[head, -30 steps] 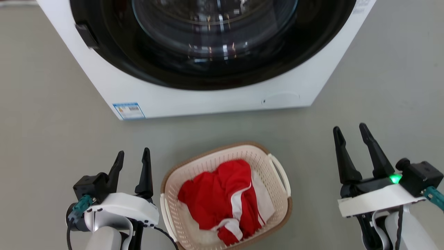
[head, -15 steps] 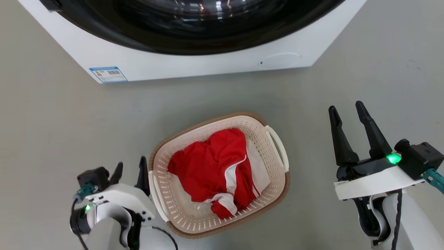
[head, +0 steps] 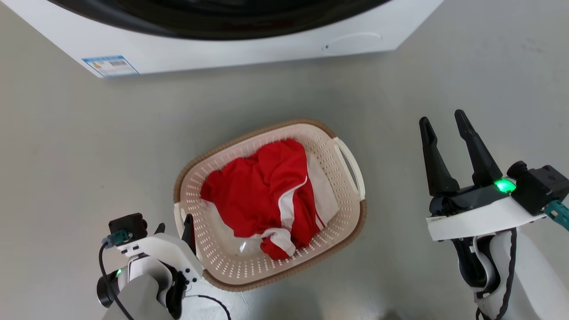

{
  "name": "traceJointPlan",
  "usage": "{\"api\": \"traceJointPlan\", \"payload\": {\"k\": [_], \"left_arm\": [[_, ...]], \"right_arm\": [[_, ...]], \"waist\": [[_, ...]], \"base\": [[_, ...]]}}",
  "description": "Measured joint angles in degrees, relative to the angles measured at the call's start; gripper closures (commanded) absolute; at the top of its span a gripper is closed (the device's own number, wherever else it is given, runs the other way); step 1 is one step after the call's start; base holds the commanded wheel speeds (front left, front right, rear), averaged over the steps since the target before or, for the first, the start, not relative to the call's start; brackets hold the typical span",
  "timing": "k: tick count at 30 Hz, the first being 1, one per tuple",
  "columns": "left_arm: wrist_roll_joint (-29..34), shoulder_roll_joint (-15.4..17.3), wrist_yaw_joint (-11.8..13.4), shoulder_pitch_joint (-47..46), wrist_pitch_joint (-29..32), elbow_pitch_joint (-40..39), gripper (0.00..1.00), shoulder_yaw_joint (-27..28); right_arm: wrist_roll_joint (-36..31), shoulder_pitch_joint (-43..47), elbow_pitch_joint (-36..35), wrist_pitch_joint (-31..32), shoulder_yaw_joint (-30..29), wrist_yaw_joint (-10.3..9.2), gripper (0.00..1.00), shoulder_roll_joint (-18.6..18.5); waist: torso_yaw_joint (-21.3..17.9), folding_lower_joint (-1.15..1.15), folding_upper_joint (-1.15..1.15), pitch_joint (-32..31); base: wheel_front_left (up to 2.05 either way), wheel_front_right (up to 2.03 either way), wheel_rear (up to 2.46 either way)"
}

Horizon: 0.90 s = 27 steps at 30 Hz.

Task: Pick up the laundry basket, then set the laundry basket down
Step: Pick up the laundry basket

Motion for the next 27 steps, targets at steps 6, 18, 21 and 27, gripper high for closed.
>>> {"api": "traceJointPlan", "payload": {"k": [6,18,21,27], "left_arm": [[-0.7,0.0,-0.4,-4.0,0.2,5.2,0.00,-0.4],[-3.4,0.2,1.2,-8.1,6.9,7.8,0.00,0.4],[-3.9,0.4,2.2,-8.5,8.4,8.0,0.00,0.7],[-4.0,1.5,2.6,-9.0,9.1,8.1,0.03,0.6]], "right_arm": [[0.0,-1.6,-0.2,0.0,0.3,0.00,0.00,-0.2],[0.0,-3.5,-1.4,0.0,0.3,0.00,0.00,-0.3],[0.0,-3.6,-1.4,0.0,0.4,0.00,0.00,-0.3],[0.0,-4.4,-1.4,0.0,0.5,0.00,0.00,-0.3]], "waist": [[-0.8,0.00,0.00,3.3],[-1.9,0.00,0.00,8.7],[-2.1,0.00,0.00,9.6],[-2.3,0.00,0.00,10.5]], "base": [[0.00,0.00,0.00],[0.00,0.00,0.00],[0.00,0.00,0.00],[0.00,0.00,0.00]]}}
